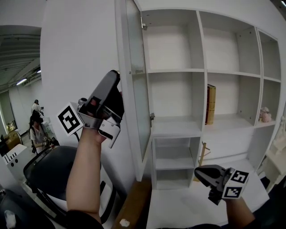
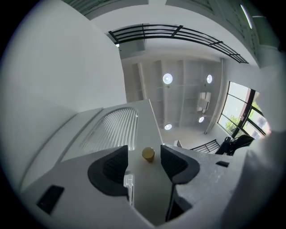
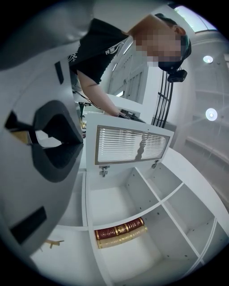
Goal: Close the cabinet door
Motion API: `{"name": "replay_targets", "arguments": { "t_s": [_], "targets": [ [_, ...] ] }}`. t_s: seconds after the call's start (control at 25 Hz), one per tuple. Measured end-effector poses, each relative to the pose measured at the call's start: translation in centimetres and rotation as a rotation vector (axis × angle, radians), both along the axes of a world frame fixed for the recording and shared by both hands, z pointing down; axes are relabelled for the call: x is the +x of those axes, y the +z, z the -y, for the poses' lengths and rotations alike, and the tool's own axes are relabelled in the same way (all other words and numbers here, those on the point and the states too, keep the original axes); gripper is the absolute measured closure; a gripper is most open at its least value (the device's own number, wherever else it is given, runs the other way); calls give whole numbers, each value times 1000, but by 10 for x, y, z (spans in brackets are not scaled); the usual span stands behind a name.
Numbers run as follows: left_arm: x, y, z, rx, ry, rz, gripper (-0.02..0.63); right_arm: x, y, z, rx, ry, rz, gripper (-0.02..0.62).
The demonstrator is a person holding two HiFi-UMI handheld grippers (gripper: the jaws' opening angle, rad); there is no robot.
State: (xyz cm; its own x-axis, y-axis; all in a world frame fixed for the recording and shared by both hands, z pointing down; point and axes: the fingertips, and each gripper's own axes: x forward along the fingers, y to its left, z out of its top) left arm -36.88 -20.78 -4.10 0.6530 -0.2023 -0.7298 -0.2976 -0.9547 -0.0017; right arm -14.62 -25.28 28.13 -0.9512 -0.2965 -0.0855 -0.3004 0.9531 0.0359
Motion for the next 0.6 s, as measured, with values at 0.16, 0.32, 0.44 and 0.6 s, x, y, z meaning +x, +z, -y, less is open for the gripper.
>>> {"name": "replay_targets", "arguments": {
  "t_s": [0.16, 0.32, 0.44, 0.6],
  "targets": [
    [3, 1, 2, -8, 44, 8, 388, -1, 3, -2, -2, 13, -3, 595],
    [2, 2, 3, -9, 44, 13, 391, -4, 6, -5, -9, 22, -2, 595],
    [3, 3, 5, 3, 47, 9, 416, -3, 10, -4, -28, 35, -2, 595],
    [1, 4, 2, 26, 59, 9, 431, 4, 18, -3, -50, 54, -4, 595]
  ]
}}
